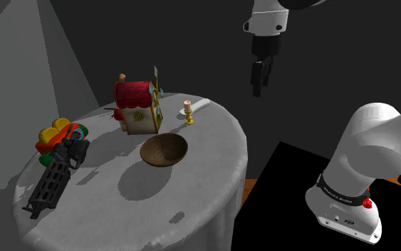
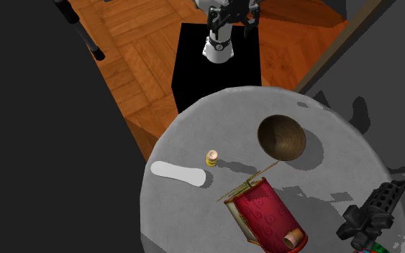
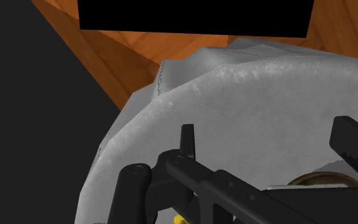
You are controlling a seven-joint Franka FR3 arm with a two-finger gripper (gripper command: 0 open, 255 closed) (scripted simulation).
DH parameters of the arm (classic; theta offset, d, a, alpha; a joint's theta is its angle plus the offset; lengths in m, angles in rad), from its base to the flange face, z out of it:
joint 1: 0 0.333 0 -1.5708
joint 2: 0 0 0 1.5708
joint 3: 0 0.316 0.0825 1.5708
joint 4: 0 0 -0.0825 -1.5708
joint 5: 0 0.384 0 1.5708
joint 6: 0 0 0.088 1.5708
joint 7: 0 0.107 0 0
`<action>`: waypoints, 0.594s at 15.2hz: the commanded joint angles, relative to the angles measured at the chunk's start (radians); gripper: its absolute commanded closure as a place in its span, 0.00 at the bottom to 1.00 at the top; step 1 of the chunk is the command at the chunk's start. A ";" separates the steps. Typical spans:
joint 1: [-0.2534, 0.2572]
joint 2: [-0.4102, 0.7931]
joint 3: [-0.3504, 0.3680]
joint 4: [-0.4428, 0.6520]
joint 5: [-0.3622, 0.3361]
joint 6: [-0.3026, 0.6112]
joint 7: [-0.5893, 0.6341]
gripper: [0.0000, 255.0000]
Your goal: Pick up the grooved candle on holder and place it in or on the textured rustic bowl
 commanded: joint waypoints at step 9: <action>-0.011 0.290 -0.002 0.091 -0.015 0.219 -0.018 0.00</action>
